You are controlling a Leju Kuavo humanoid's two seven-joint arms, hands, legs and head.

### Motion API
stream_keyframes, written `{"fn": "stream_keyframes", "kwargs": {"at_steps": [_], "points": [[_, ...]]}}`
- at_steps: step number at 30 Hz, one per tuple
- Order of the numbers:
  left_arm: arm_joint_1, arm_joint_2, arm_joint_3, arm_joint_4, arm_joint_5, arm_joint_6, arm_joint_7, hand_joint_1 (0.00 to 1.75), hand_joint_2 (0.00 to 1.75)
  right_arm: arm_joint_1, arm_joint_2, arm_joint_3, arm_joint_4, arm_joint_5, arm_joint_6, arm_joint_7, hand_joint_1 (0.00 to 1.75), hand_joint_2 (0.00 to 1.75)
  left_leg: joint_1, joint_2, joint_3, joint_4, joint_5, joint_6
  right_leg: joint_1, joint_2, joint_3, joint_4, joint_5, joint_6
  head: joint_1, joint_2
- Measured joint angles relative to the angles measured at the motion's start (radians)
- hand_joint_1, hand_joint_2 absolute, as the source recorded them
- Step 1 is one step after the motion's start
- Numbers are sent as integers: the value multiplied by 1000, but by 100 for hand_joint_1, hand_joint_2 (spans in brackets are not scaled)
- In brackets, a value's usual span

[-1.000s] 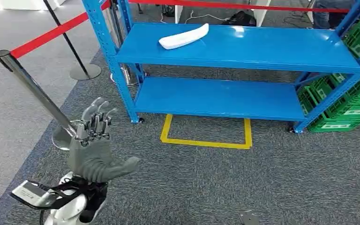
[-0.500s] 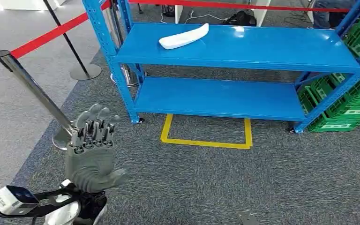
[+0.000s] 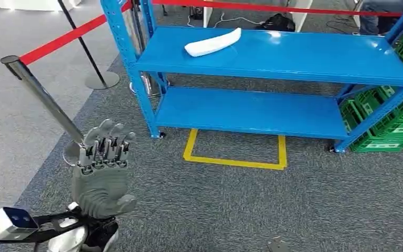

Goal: Take the parts from the cabinet and place them on the table.

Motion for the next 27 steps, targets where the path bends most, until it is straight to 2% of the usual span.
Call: {"fn": "stream_keyframes", "kwargs": {"at_steps": [1, 2, 3, 4, 5, 6, 7, 8, 9, 10, 11, 12, 13, 14, 15, 16, 19, 21, 22, 24, 25, 26, 27], "points": [[0, -2, 3, 0, 2, -3, 0, 0, 175, -1, 0, 0, 4, 0, 1, 1, 0, 175, -5, -1, -5, 11, -4, -7, 3, 10, 3, -8, 1, -16, 5, 0], [2, -1, 6, -1, 3, -8, 0, 0, 175, -1, 0, 0, 5, 0, 1, 2, 0, 175, -6, -2, -7, 9, 0, -11, 4, 8, -1, -2, 1, -26, 0, 0], [3, -2, 10, -2, 1, -10, 0, 0, 175, 0, 0, 0, 5, 0, 0, 3, 0, 175, -5, -2, -7, 6, 2, -15, 8, 8, -3, 2, -1, -33, -4, 0], [3, -2, 13, -3, 1, -11, 0, 0, 0, 0, 0, 0, 5, -1, -1, 5, 0, 175, -2, -2, -6, 5, 2, -18, 11, 8, -5, 5, -2, -41, -3, 0], [4, -2, 16, -7, 3, -17, 0, 0, 0, 0, 0, 0, 5, -1, -1, 8, 0, 175, 0, -1, -8, 7, -5, -25, 6, 7, -4, 1, 1, -51, -4, 0], [5, -2, 18, -13, 8, -22, 0, 0, 0, -1, 0, 0, 5, -2, -2, 9, 0, 175, 0, 5, -15, 26, -21, -29, 6, 6, -3, 1, 1, -58, -5, 0], [6, -2, 19, -17, 11, -27, 0, 0, 0, -1, 0, 0, 5, -2, -3, 10, 0, 175, -1, 6, -43, 84, -57, -32, 6, 5, -4, 1, 0, -64, -11, 0], [7, -2, 21, -18, 15, -32, 0, 0, 0, -1, 0, 0, 5, -3, -6, 16, 0, 175, -1, 6, -83, 165, -97, -35, 6, 2, -4, 1, -1, -66, -11, 0], [8, -2, 25, -18, 20, -36, 0, 0, 0, -1, 0, 0, 5, -6, -11, 26, 0, 0, -1, 6, -125, 250, -131, -35, 7, -1, -4, 1, -2, -67, -11, 0], [10, -3, 32, -18, 22, -40, 0, 0, 0, -1, 0, 0, 5, -9, -13, 35, 0, 0, -1, 6, -161, 319, -151, -35, 8, -3, -4, 1, -2, -68, -11, 0], [12, -4, 39, -18, 24, -47, 0, 0, 0, -1, 0, 0, 5, -13, -19, 53, 0, 0, -1, 6, -174, 334, -141, -33, 8, -4, -4, 1, -2, -68, -11, 0], [13, -5, 41, -18, 24, -57, 0, 0, 0, -2, 0, 0, 5, -16, -29, 78, 0, 0, -1, 7, -161, 302, -107, -31, 8, -4, -2, 1, -3, -68, -11, 0], [13, -5, 41, -18, 24, -67, 0, 0, 0, -3, 0, -1, 5, -19, -37, 97, 0, 0, -1, 7, -131, 235, -62, -27, 8, -3, 0, 1, -4, -67, -11, 0], [13, -5, 41, -18, 24, -72, 0, 0, 0, -4, 0, -2, 5, -21, -42, 108, 0, 0, -1, 8, -88, 149, -17, -24, 7, -3, 3, 1, -5, -65, -11, 0], [13, -5, 40, -18, 23, -77, 0, 0, 0, -6, 0, -2, 5, -21, -44, 113, 0, 0, -1, 15, -44, 64, 17, -21, 7, -2, 4, 1, -7, -61, -11, 0], [13, -5, 40, -18, 23, -79, 0, 0, 0, -9, 0, -2, 5, -21, -45, 116, 0, 0, -4, 19, -25, 24, 4, -23, 17, -1, 1, 7, -11, -54, -14, 0], [13, -7, 40, -17, 35, -85, 0, 0, 0, -11, 0, -2, 5, -4, -54, 114, 0, 0, -6, 13, -32, 21, 1, -9, 14, -3, 2, -7, -5, -38, -11, 0], [13, -9, 39, -18, 42, -88, 0, 0, 0, -13, 0, 0, 5, 18, -68, 115, 0, 0, 1, 13, -26, 14, 6, 4, 12, -2, -1, 2, -16, -28, -11, 0], [13, -9, 38, -18, 36, -81, 0, 0, 0, -15, 0, 3, 5, 25, -76, 119, 0, 0, 1, 14, -25, 14, 5, 10, 13, -2, -20, 47, -49, -25, -5, 0], [13, -9, 39, -18, 41, -73, 0, 0, 0, -15, 0, 6, 5, 29, -83, 147, 0, 0, -2, 14, -25, 14, 3, 16, 14, -2, -102, 219, -129, -22, -2, 0], [14, -9, 40, -18, 46, -71, 0, 0, 0, -14, 0, 6, 5, 27, -85, 163, 0, 0, -4, 13, -25, 14, 2, 17, 15, -2, -137, 290, -153, -21, 0, 0], [14, -10, 42, -18, 54, -69, 0, 0, 0, -12, 0, 6, 5, 24, -91, 182, 0, 0, -5, 13, -23, 15, 1, 19, 15, -2, -155, 320, -153, -22, -1, 0], [15, -10, 46, -18, 61, -69, 0, 0, 0, -11, 0, 5, 5, 23, -101, 201, 0, 0, -6, 11, -21, 15, 1, 19, 15, -2, -149, 300, -127, -24, -1, 0]]}}
